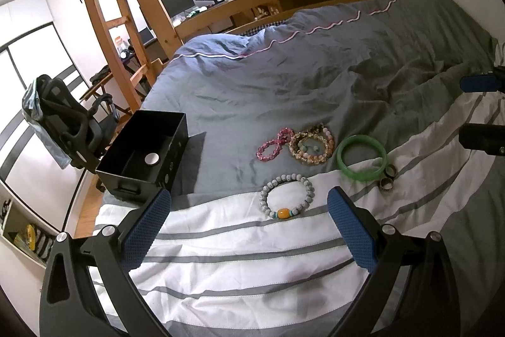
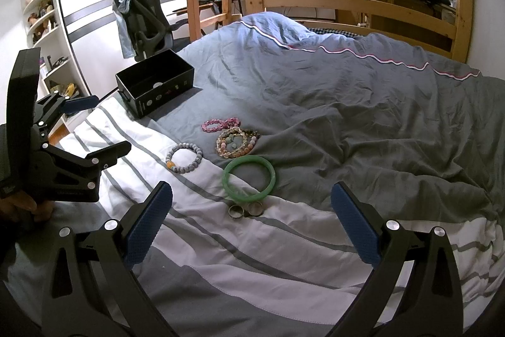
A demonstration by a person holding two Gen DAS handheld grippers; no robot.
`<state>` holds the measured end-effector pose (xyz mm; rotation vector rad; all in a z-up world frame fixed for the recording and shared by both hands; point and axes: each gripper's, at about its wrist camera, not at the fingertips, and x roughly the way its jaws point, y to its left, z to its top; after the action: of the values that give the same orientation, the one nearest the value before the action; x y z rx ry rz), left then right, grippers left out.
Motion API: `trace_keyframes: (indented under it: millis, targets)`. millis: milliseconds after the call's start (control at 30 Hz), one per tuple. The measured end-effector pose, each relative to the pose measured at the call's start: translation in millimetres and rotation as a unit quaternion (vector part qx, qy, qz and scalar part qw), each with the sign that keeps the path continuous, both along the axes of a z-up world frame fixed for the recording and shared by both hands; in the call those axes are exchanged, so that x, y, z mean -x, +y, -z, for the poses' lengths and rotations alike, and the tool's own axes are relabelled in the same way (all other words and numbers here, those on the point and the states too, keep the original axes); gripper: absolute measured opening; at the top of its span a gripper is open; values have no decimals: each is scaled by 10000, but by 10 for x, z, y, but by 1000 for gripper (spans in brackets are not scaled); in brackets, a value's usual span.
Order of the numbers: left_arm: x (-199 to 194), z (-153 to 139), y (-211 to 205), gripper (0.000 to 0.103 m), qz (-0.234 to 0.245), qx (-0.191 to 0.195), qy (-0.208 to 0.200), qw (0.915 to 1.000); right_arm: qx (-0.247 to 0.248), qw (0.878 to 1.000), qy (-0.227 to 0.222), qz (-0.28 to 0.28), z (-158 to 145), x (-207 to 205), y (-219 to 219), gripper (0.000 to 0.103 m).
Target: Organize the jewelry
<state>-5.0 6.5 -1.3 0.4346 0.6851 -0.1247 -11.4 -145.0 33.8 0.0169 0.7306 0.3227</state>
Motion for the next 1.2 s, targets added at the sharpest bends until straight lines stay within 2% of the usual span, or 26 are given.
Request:
trace_keyframes:
  millis: [167,333,433,467,533,600,633,767,967,1033,1100,1200]
  targets:
    - [-21,46,14,98,24,11,91,10000,9,10000,17,1,-8,-6,10,99]
    - [-136,109,9,97,118,196,367,9991,155,9992,358,-6,150,-112,57,99]
    - [-259,182,-12,98,121,243,592,9979,136,9985,517,-108,203,-189,98,88]
    - [-306,212,-28,97,109,230,662,9975,120,9982,574,-134,225,-216,105,81]
    - [-436,309,-34,93,66,176,863,9961,75,9973,706,-167,276,-288,113,79]
    - [-579,434,-32,81,9,108,1130,9935,-20,9964,814,-220,313,-379,134,78]
    - [-632,477,-28,80,-10,97,1228,9924,-30,9962,842,-237,327,-413,144,77]
    - [-749,592,-47,80,-23,61,1458,9893,147,9953,901,-332,415,-608,257,75]
    - [-899,761,-35,80,-141,63,1840,9828,301,9897,1325,-456,701,-906,430,75]
    - [-936,784,-45,83,-140,124,1901,9816,459,9880,1414,-417,789,-967,469,75]
    - [-977,831,-63,92,-180,70,1965,9803,547,9862,1518,-363,881,-1030,482,75]
    - [-1052,987,-94,93,-286,-137,2222,9745,570,9823,1749,-353,1033,-1096,490,74]
